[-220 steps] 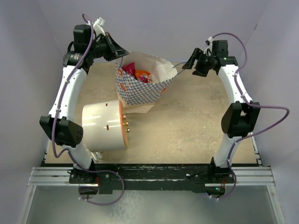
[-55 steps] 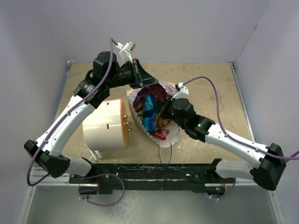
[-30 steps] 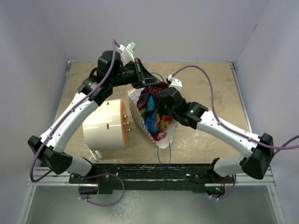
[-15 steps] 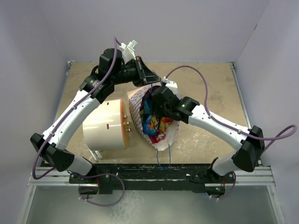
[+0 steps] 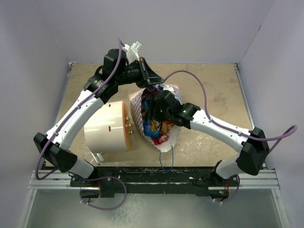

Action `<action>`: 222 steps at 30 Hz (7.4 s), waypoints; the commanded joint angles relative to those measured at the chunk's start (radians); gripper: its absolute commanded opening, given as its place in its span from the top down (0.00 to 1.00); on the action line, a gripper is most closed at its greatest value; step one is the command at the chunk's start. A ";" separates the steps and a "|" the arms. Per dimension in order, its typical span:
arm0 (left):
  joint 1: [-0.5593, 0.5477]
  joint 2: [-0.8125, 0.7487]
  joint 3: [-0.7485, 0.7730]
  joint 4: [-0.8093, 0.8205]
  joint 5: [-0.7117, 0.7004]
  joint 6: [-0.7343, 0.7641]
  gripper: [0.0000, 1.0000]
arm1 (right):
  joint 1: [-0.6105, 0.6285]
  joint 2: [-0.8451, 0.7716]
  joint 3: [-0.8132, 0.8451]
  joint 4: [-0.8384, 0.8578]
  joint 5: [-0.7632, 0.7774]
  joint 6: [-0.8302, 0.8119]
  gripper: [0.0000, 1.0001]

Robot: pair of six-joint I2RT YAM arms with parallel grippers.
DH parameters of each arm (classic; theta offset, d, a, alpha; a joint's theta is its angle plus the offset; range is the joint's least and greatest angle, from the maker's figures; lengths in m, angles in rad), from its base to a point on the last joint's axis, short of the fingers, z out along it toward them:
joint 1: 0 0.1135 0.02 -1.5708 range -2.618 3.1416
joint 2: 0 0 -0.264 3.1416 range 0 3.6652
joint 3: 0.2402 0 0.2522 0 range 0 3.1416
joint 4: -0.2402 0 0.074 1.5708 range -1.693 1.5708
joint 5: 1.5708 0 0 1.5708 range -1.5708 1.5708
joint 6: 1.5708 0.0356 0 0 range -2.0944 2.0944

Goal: Take the snacks out of the paper bag

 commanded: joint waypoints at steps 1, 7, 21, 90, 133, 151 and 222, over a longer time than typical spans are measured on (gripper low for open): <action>0.008 -0.003 0.048 0.029 0.006 -0.003 1.00 | -0.002 0.016 0.004 0.037 -0.025 -0.008 0.43; 0.011 -0.003 0.052 0.014 0.007 0.010 1.00 | -0.002 0.007 0.083 -0.016 0.008 -0.064 0.78; 0.050 -0.040 0.050 -0.014 -0.013 0.041 1.00 | -0.009 -0.170 0.146 0.158 -0.029 -0.098 1.00; 0.198 -0.053 0.031 0.019 0.186 0.082 1.00 | -0.719 -0.069 -0.003 -0.089 0.246 0.141 1.00; 0.150 -0.098 -0.061 -0.014 0.236 0.120 1.00 | -0.480 -0.315 0.167 -0.187 -0.498 -0.141 0.36; 0.150 -0.102 -0.044 -0.035 0.221 0.113 1.00 | 0.153 -0.202 0.037 -0.324 0.247 0.169 0.39; 0.104 -0.056 -0.052 -0.028 0.174 0.078 1.00 | 0.223 -0.588 0.275 -0.239 0.009 -0.336 1.00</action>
